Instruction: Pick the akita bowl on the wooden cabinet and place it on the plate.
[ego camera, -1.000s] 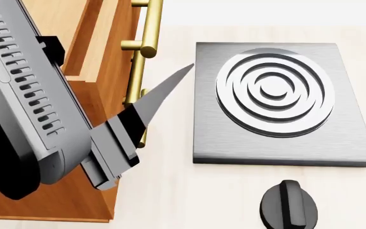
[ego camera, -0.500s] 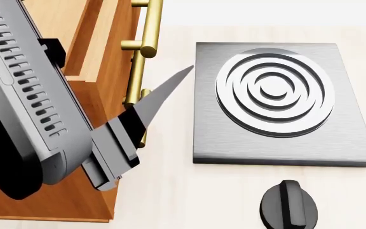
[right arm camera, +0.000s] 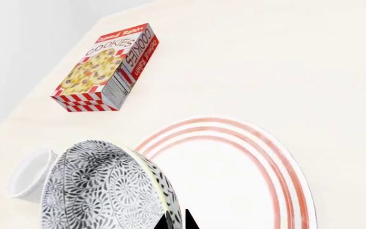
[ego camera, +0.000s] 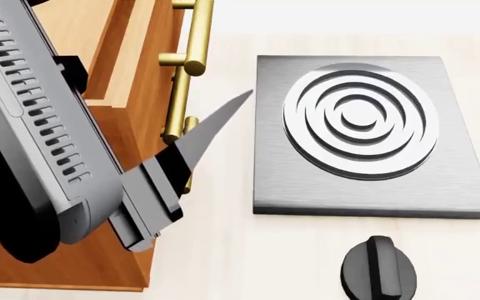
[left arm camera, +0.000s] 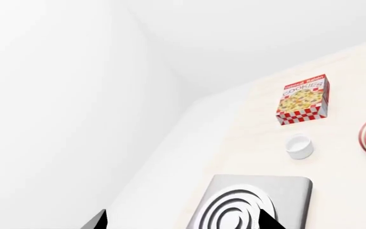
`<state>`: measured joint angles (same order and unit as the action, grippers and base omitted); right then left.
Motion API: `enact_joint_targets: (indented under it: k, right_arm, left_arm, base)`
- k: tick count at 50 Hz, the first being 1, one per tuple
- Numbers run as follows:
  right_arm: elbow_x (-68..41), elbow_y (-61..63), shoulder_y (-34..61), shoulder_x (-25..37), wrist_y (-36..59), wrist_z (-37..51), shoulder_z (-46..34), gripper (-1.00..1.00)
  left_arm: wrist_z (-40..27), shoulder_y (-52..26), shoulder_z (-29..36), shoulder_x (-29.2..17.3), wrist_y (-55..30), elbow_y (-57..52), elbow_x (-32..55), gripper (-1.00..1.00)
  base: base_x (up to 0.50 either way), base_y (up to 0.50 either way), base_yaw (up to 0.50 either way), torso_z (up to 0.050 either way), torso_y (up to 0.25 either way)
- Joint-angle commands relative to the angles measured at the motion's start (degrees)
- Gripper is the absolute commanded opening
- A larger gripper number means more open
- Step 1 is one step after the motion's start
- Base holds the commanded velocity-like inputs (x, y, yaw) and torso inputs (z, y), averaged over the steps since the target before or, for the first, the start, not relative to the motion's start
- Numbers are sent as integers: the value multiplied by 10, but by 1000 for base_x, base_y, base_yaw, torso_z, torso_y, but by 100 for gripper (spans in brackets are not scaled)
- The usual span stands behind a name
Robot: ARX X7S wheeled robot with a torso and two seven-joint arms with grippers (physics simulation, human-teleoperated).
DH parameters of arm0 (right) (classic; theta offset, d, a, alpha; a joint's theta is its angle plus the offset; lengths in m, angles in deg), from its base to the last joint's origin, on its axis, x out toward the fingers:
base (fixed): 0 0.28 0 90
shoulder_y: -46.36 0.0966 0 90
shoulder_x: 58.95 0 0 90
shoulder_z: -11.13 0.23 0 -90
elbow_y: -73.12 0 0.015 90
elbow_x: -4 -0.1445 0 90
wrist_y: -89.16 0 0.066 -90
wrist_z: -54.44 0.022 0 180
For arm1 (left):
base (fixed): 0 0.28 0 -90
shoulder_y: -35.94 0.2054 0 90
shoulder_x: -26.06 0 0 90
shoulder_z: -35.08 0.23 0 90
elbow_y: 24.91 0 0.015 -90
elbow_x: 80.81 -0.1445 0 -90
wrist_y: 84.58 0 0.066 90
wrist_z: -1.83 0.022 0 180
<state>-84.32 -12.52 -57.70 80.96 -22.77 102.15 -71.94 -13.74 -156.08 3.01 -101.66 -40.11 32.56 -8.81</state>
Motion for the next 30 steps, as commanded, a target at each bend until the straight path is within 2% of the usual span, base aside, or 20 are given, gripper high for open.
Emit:
enact_joint_targets:
  k: [1,30]
  right_arm:
    - [21,-10,12,-12,13,-18,10,-100]
    - [15,-29,17,-24,17,-31,12,-100]
  left_arm:
    - [15,7,-11,8,4,-1,-7,100]
    - [19,21,-9,3,12,0,-15,100]
  base:
    - [0,0,0,0,0]
    - [0,0,0,0,0]
